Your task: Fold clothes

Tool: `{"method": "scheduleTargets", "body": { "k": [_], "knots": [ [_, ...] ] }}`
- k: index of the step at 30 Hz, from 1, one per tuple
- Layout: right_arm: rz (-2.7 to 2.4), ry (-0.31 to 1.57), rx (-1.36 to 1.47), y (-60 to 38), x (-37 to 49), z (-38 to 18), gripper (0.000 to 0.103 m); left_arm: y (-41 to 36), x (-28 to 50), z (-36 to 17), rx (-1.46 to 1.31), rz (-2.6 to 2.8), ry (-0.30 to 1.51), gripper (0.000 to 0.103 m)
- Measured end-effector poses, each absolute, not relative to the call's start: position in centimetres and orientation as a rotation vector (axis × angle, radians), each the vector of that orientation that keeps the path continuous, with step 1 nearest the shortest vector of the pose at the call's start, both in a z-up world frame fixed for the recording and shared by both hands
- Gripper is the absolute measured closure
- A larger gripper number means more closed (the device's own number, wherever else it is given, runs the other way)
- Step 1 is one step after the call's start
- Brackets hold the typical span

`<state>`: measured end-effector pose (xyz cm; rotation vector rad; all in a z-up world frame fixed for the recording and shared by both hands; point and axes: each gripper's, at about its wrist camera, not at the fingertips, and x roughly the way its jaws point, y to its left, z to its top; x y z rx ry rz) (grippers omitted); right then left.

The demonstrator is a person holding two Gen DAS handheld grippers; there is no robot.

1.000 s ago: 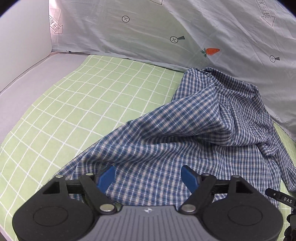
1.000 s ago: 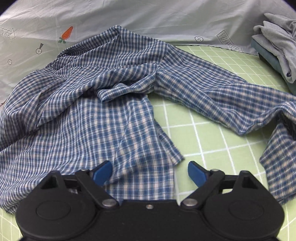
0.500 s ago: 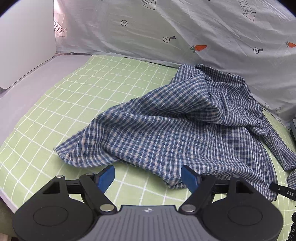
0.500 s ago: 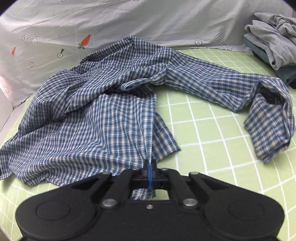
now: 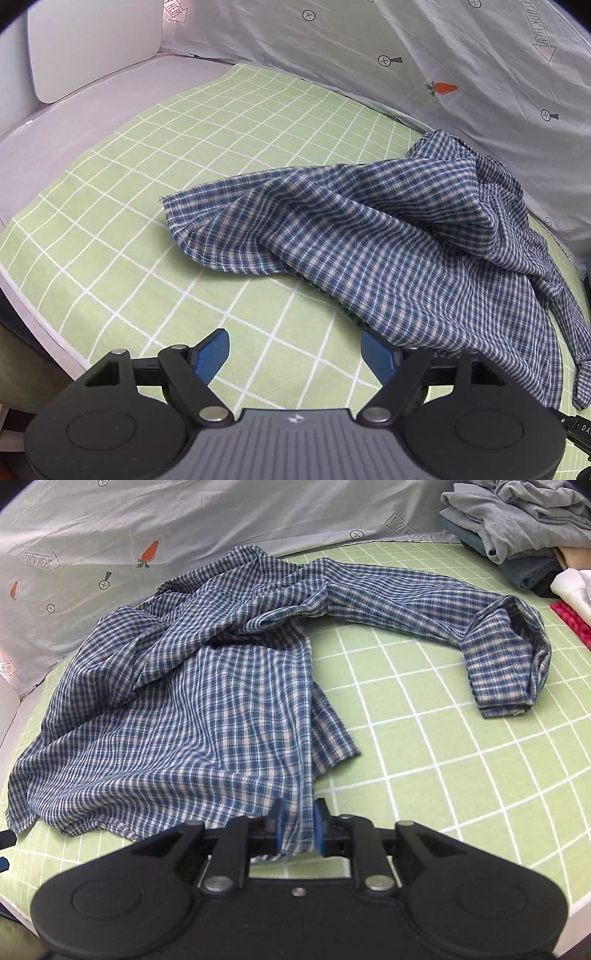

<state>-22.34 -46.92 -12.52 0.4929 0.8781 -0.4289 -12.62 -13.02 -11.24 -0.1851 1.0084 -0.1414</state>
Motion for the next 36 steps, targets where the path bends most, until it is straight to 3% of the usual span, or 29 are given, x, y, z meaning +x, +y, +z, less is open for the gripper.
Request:
{"method": "scheduleTargets", "body": {
  "k": [2,3,4,8,10,12,14,16,18,20,21,22,24,28,32,34,36],
  "knots": [
    [-0.439,0.891,0.499,-46.4,-21.5,-13.0,0.080,-12.6,-11.4,-11.6,-0.188,-0.145,1.010,0.024],
    [-0.440,0.898,0.504,-46.3,-21.2,-13.2,0.088,-12.4,-10.6,-11.8,-0.192,-0.148,1.014,0.024],
    [-0.441,0.905,0.509,-46.3,-20.9,-13.4,0.103,-12.2,-9.8,-11.9,-0.195,-0.150,1.020,0.024],
    [-0.433,0.822,0.514,-45.7,-20.9,-10.3,0.103,-11.6,-6.7,-11.9,-0.206,-0.153,1.026,0.024],
    [-0.450,0.613,0.600,-46.3,-23.5,-6.0,0.103,-11.2,-5.3,-11.5,-0.210,-0.149,1.012,0.024],
    [-0.582,0.527,0.666,-48.2,-25.8,-3.5,0.103,-10.6,-4.1,-11.5,-0.212,-0.139,1.006,0.024],
    [-0.725,0.622,0.504,-49.3,-25.9,-4.2,0.103,-10.0,-2.8,-11.5,-0.214,-0.128,1.001,0.024],
    [-0.826,0.835,0.338,-50.1,-24.8,-7.0,0.103,-9.8,-1.7,-12.0,-0.216,-0.122,1.018,0.024],
    [-0.858,0.897,0.361,-50.5,-24.9,-8.9,0.101,-9.9,-0.9,-12.3,-0.202,-0.127,1.031,0.024],
    [-0.870,0.863,0.417,-49.8,-24.7,-9.3,0.089,-10.1,-0.4,-12.4,-0.182,-0.145,1.035,0.024],
    [-0.877,0.852,0.426,-49.3,-24.4,-9.4,0.064,-10.3,-0.2,-12.5,-0.169,-0.164,1.035,0.024],
    [-0.884,0.843,0.433,-48.7,-24.0,-9.6,0.048,-10.6,0.0,-12.6,-0.154,-0.182,1.038,0.024],
    [-0.875,0.873,0.392,-47.7,-22.3,-10.2,0.046,-11.6,0.5,-13.0,-0.121,-0.217,1.054,0.024],
    [-0.834,0.922,0.298,-46.5,-18.9,-10.8,0.025,-14.0,1.3,-13.7,-0.045,-0.310,1.076,0.024],
    [-0.874,0.967,0.255,-47.0,-17.2,-11.6,0.022,-16.5,1.5,-14.9,0.057,-0.369,1.107,0.025],
    [-0.892,0.958,0.288,-47.4,-17.2,-11.6,0.022,-17.2,1.1,-15.0,0.096,-0.373,1.086,0.033],
    [-0.889,0.949,0.304,-47.7,-17.6,-11.4,0.022,-17.4,0.9,-14.9,0.121,-0.359,1.070,0.063]
  ]
}}
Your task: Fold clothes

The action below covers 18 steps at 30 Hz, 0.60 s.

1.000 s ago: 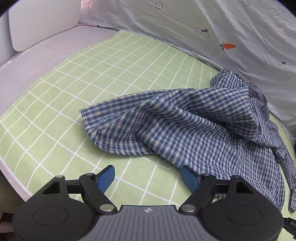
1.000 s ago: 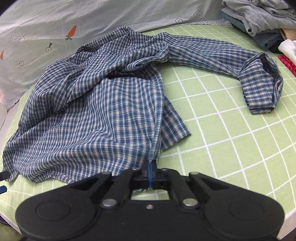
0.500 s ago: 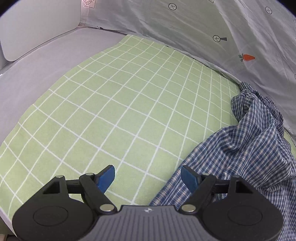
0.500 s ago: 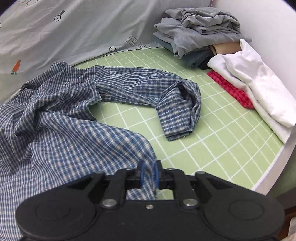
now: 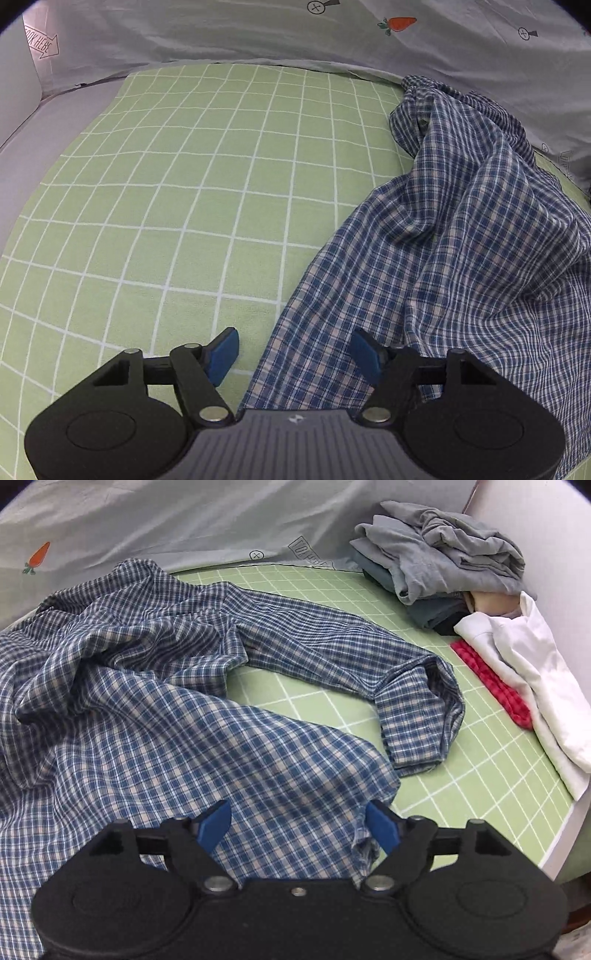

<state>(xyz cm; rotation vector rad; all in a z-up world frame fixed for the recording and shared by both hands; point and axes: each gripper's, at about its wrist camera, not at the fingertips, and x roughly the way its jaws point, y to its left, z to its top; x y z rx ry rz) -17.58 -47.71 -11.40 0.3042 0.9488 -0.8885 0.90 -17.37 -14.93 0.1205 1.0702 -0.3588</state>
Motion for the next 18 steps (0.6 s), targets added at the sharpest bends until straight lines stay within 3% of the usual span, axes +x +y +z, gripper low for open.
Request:
{"method": "scheduleTargets", "body": {
  "k": [1,2,3,14,16,17,18],
  "knots": [
    [-0.880,0.944,0.305,-47.9,-17.8,-11.3,0.021,-17.2,0.9,-14.8,0.115,-0.349,1.074,0.073],
    [-0.872,0.939,0.306,-48.1,-18.1,-11.2,0.021,-17.0,0.9,-14.7,0.110,-0.340,1.078,0.096],
    [-0.863,0.935,0.307,-48.3,-18.3,-11.1,0.021,-16.8,0.8,-14.6,0.105,-0.330,1.082,0.102],
    [-0.771,0.882,0.317,-50.4,-21.0,-10.2,0.020,-8.8,-4.4,-12.1,0.059,0.132,1.015,0.101],
    [-0.762,0.856,0.324,-51.1,-21.8,-9.9,0.018,-8.2,-5.5,-10.7,-0.040,0.165,0.984,0.096],
    [-0.762,0.836,0.330,-51.6,-22.3,-9.6,0.017,-8.0,-6.1,-9.9,-0.091,0.178,0.966,0.086],
    [-0.768,0.831,0.327,-52.1,-22.6,-9.6,0.017,-8.9,-6.4,-9.7,-0.097,0.160,0.964,0.068]
  ]
}}
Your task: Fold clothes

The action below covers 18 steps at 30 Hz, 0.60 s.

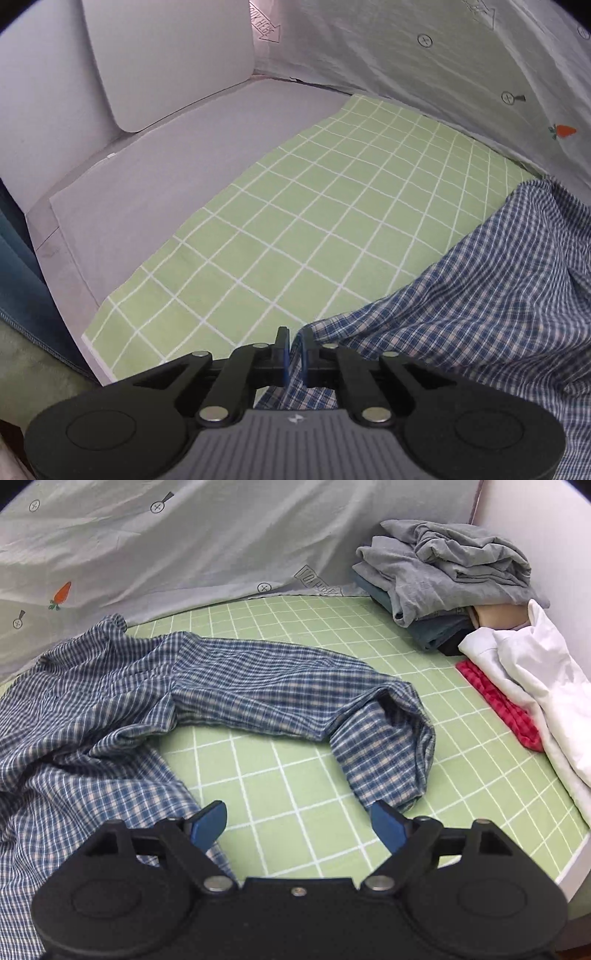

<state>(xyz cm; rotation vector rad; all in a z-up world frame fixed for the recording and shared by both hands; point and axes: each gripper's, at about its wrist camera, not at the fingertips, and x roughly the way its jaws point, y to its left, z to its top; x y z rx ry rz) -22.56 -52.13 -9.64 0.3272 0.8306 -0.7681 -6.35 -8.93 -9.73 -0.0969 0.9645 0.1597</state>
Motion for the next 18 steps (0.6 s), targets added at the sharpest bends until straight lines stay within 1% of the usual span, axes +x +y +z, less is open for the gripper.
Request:
{"method": "scheduleTargets", "body": {
  "k": [1,2,3,4,6,9,11,13,14,15,16,18],
  "knots": [
    [-0.774,0.826,0.324,-52.7,-22.8,-9.6,0.017,-10.3,-6.5,-9.8,-0.086,0.128,0.970,0.059],
    [-0.779,0.833,0.316,-53.4,-23.0,-9.8,0.017,-11.8,-6.7,-9.8,-0.074,0.097,0.975,0.044],
    [-0.789,0.835,0.313,-53.9,-23.1,-9.9,0.017,-13.2,-6.8,-9.9,-0.063,0.066,0.980,0.037],
    [-0.800,0.838,0.311,-54.5,-23.3,-10.0,0.017,-14.6,-7.0,-9.9,-0.051,0.034,0.985,0.035],
    [-0.820,0.832,0.314,-55.7,-23.9,-10.1,0.017,-17.4,-7.3,-10.0,-0.028,-0.029,0.994,0.028],
    [-0.850,0.826,0.316,-57.4,-24.7,-10.4,0.017,-21.6,-7.7,-10.1,0.006,-0.123,1.006,0.023],
    [-0.869,0.821,0.329,-58.6,-25.3,-10.7,0.020,-24.4,-8.0,-10.2,0.029,-0.186,1.013,0.022],
    [-0.875,0.808,0.366,-60.1,-26.0,-11.0,0.033,-27.1,-8.3,-10.6,0.063,-0.251,1.027,0.022],
    [-0.875,0.795,0.396,-60.9,-26.3,-11.2,0.036,-28.2,-8.4,-11.1,0.088,-0.290,1.042,0.022],
    [-0.875,0.783,0.426,-61.6,-26.7,-11.4,0.042,-29.2,-8.4,-11.5,0.114,-0.327,1.055,0.022],
    [-0.872,0.766,0.460,-62.5,-27.0,-11.6,0.045,-30.1,-8.3,-11.8,0.135,-0.353,1.065,0.022],
    [-0.869,0.732,0.524,-63.8,-27.4,-12.2,0.045,-31.6,-8.1,-12.4,0.173,-0.395,1.080,0.022]
  ]
}}
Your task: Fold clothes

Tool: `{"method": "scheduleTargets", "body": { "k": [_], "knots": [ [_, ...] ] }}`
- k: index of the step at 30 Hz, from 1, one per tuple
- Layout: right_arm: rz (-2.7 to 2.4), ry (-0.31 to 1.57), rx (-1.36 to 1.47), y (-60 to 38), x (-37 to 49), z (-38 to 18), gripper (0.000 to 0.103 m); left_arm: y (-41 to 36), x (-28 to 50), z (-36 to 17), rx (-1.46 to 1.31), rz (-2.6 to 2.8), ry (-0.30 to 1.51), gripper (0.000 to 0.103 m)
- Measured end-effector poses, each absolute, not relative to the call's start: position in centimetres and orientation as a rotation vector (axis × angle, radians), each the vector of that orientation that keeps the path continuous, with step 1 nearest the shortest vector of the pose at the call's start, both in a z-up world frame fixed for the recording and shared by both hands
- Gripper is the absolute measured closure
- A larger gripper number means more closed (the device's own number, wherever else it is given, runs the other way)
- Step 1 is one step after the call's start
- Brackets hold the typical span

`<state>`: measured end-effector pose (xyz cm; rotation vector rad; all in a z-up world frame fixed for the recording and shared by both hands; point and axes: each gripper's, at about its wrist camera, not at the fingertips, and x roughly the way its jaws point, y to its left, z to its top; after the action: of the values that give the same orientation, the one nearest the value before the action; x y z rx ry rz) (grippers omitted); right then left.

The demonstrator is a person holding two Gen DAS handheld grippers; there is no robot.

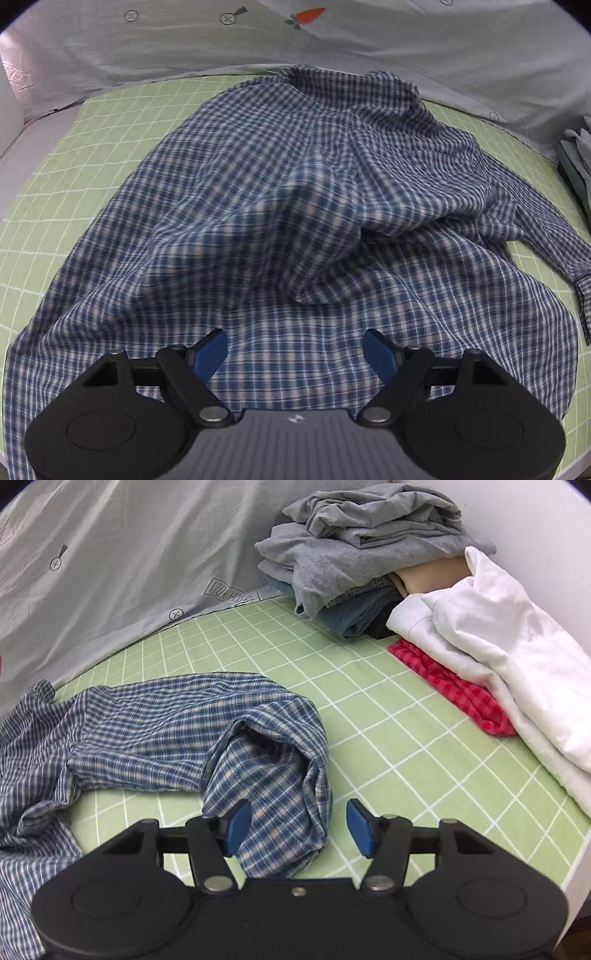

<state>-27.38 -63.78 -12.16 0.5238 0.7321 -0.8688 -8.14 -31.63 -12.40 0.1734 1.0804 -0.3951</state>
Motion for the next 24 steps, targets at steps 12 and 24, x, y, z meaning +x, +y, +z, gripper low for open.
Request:
{"method": "scheduleTargets", "body": {
  "k": [12,24],
  "knots": [
    [-0.781,0.804,0.438,-67.2,-25.1,-14.4,0.097,-35.6,-5.9,-14.0,0.175,-0.411,1.115,0.022],
    [-0.987,0.930,-0.644,-64.5,-23.4,-15.0,0.084,-36.1,-4.2,-15.3,0.137,-0.333,1.124,0.015]
  ]
}}
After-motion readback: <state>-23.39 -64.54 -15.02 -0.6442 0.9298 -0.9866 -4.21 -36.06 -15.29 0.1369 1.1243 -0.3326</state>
